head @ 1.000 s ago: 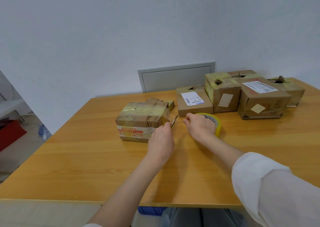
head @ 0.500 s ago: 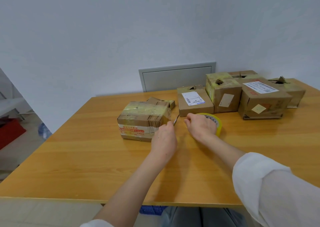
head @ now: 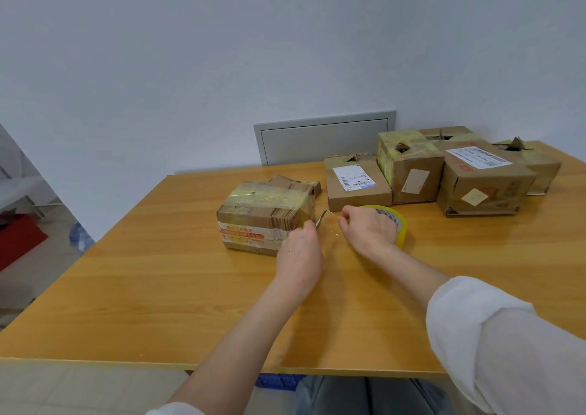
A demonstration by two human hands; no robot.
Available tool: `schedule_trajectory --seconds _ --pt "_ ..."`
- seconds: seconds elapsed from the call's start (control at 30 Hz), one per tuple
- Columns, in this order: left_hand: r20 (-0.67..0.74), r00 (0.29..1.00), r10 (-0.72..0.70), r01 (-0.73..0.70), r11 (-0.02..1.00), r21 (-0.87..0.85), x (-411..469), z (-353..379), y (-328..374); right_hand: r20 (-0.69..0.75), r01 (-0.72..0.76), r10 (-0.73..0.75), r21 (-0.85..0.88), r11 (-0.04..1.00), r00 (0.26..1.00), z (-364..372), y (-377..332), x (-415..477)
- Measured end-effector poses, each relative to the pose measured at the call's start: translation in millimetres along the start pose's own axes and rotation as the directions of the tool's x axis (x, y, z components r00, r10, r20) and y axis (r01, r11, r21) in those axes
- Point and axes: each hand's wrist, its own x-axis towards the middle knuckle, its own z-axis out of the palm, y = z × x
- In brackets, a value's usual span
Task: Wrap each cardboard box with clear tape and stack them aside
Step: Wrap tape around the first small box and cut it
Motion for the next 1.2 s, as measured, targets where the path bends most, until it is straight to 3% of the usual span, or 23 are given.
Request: schedule_trajectory --seconds 0.87,1.2 --pt "0.187 0.978 -0.094 0.057 0.979 0.194 9.0 2.4 -4.3 -0.056 0.04 -0.041 -0.013 0.999 0.998 -10.4 1.5 -8.6" --pt "0.13 0.991 0.028 -0.044 0.991 0.125 -9.0 -8.0 -11.7 -0.038 0.032 -0.03 0.059 0.998 0.999 -13.1 3.9 -6.4"
